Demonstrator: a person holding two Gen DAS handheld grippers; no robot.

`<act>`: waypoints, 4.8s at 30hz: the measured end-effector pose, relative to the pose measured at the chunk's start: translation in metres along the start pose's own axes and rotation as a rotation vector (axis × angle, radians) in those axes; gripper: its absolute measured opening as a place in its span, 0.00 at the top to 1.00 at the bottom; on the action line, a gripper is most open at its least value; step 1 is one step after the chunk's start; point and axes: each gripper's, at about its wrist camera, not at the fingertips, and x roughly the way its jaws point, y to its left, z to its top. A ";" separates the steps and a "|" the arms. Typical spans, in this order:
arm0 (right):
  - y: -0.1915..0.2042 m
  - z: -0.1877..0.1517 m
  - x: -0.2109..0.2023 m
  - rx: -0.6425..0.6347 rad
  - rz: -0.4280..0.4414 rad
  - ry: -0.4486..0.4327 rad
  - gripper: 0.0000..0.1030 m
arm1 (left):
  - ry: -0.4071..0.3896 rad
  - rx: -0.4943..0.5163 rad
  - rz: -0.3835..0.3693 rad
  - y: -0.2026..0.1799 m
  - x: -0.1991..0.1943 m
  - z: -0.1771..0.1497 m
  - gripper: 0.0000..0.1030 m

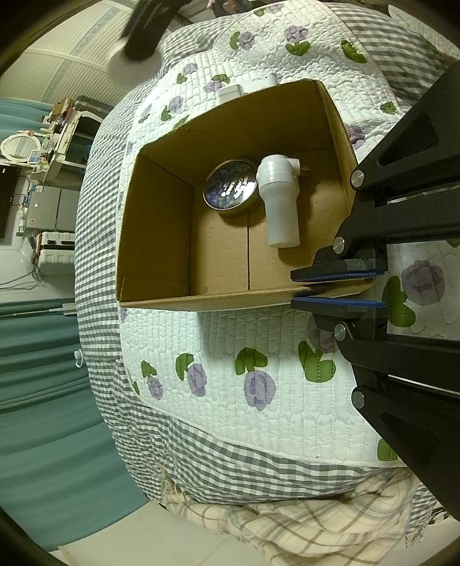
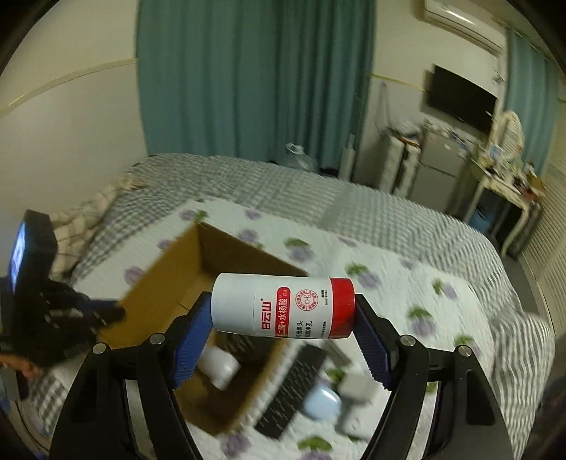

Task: Organize rigid objects
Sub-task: 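Carry the bottle into the box and release it beside the tin, then grasp the black TV remote with the right tool and lift it, then carry the remote into the box and open the right tool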

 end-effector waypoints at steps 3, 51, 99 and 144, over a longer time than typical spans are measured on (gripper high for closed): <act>0.020 0.009 0.021 -0.020 0.072 0.012 0.26 | 0.003 0.002 0.006 -0.001 0.001 0.000 0.92; -0.099 -0.064 0.017 0.141 -0.161 0.082 0.08 | 0.011 0.008 0.003 -0.002 0.004 0.002 0.92; -0.027 -0.168 0.107 0.327 0.082 0.317 0.80 | 0.016 0.005 0.007 -0.003 0.008 -0.002 0.92; 0.018 -0.001 -0.022 0.035 0.133 -0.085 0.84 | 0.004 0.001 -0.012 0.000 0.006 0.000 0.92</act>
